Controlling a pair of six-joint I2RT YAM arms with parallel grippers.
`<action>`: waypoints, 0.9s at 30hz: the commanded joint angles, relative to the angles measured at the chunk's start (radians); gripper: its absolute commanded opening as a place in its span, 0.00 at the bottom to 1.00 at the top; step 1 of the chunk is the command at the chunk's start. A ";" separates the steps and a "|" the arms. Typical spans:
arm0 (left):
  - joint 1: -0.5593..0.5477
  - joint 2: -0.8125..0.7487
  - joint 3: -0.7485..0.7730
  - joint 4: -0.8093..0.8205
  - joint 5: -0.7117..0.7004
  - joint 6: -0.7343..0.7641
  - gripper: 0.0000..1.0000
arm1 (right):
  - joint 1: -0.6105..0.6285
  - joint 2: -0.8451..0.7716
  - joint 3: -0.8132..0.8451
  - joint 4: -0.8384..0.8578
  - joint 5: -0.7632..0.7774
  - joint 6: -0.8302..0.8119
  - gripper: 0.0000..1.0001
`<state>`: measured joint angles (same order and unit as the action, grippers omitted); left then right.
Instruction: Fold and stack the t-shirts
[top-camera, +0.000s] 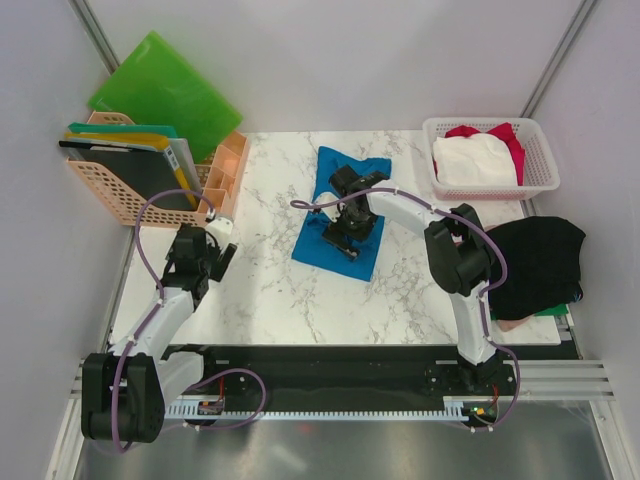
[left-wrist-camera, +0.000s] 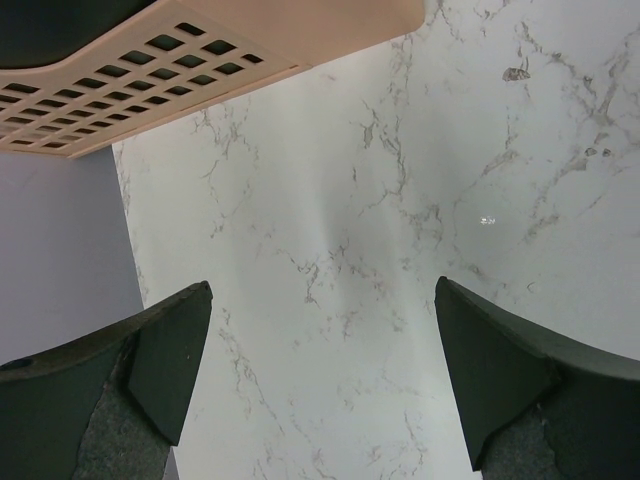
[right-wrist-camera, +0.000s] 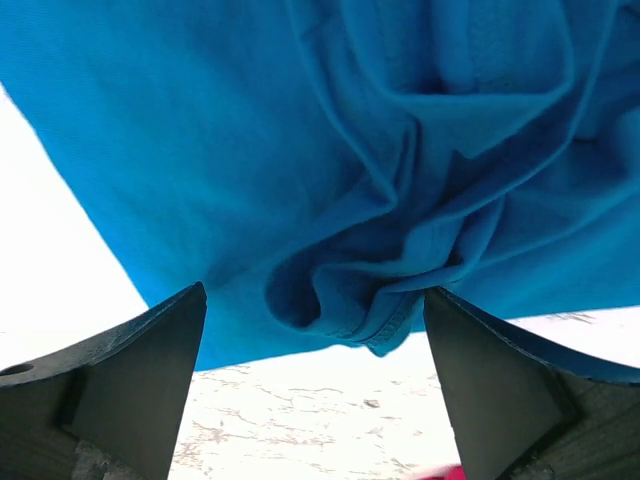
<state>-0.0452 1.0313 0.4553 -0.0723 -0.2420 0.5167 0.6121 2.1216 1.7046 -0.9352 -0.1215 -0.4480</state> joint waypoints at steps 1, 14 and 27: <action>0.002 -0.007 0.002 0.016 0.029 -0.035 1.00 | -0.005 -0.049 0.044 0.012 0.086 -0.041 0.97; 0.002 -0.036 0.002 -0.020 0.033 -0.030 1.00 | -0.038 -0.052 -0.019 0.342 0.444 -0.009 0.96; 0.001 -0.034 0.003 -0.026 0.040 -0.034 1.00 | -0.038 -0.204 -0.198 0.662 0.689 -0.008 0.97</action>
<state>-0.0456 1.0016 0.4549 -0.1032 -0.2245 0.5159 0.5739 1.9816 1.5185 -0.3637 0.4900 -0.4641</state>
